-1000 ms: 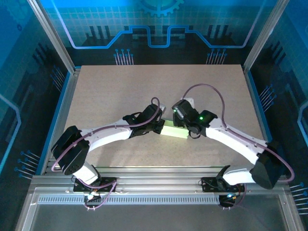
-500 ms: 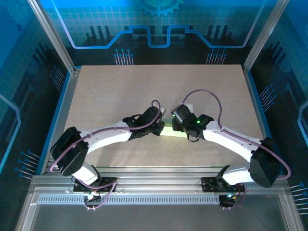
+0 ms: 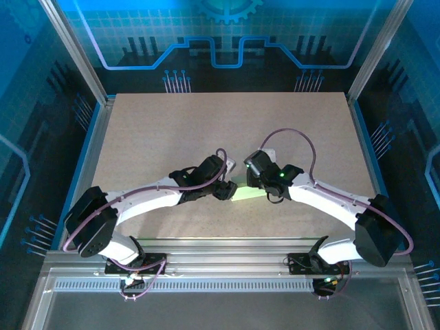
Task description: Fold the paper box
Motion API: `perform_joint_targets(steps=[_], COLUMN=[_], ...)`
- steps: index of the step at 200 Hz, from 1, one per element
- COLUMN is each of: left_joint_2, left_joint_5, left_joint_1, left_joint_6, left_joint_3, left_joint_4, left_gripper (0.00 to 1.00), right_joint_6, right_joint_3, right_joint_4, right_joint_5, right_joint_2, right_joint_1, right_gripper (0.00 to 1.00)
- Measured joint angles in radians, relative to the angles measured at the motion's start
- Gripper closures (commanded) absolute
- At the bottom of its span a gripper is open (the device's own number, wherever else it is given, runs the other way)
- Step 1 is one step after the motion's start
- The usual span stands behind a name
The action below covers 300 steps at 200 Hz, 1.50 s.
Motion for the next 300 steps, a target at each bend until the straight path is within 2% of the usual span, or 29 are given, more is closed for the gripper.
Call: perform_joint_targets(steps=[23, 30, 47, 50, 55, 83, 147, 171, 204, 242, 275, 300], left_joint_2=[0.001, 0.001, 0.001, 0.001, 0.000, 0.000, -0.032, -0.080, -0.135, -0.114, -0.060, -0.001], left_joint_5=[0.060, 0.080, 0.130, 0.139, 0.155, 0.242, 0.357, 0.383, 0.389, 0.388, 0.354, 0.358], left_joint_1=[0.003, 0.005, 0.011, 0.013, 0.017, 0.034, 0.067, 0.103, 0.134, 0.134, 0.134, 0.134], left_joint_6=[0.020, 0.027, 0.041, 0.044, 0.050, 0.080, 0.072, -0.019, -0.212, -0.417, -0.511, -0.540], left_joint_3=[0.001, 0.001, 0.001, 0.001, 0.001, -0.007, -0.048, -0.091, -0.142, -0.167, -0.167, -0.166], left_joint_4=[-0.005, -0.006, -0.010, -0.010, -0.011, -0.032, -0.004, 0.055, 0.184, 0.252, 0.255, 0.260], left_gripper=[0.19, 0.14, 0.11, 0.07, 0.05, 0.04, 0.01, 0.01, 0.01, 0.03, 0.15, 0.15], right_joint_6=[0.003, 0.006, 0.006, 0.006, 0.006, 0.010, 0.017, 0.017, 0.018, 0.017, 0.017, 0.018], right_joint_3=[-0.012, -0.014, -0.016, -0.016, -0.016, -0.016, -0.032, -0.040, -0.043, -0.043, -0.045, -0.050], right_joint_4=[0.024, 0.030, 0.040, 0.041, 0.043, 0.071, 0.121, 0.121, 0.119, 0.119, 0.120, 0.119], right_joint_5=[0.022, 0.029, 0.037, 0.039, 0.041, 0.060, 0.082, 0.082, 0.081, 0.081, 0.081, 0.080], right_joint_2=[0.000, 0.002, 0.007, 0.008, 0.010, 0.024, 0.028, 0.018, 0.013, 0.013, 0.012, 0.005], right_joint_1=[0.000, 0.000, 0.000, 0.000, 0.000, 0.000, 0.000, 0.000, 0.000, 0.000, 0.000, 0.001], right_gripper=[0.39, 0.39, 0.40, 0.39, 0.39, 0.40, 0.41, 0.41, 0.41, 0.41, 0.41, 0.41])
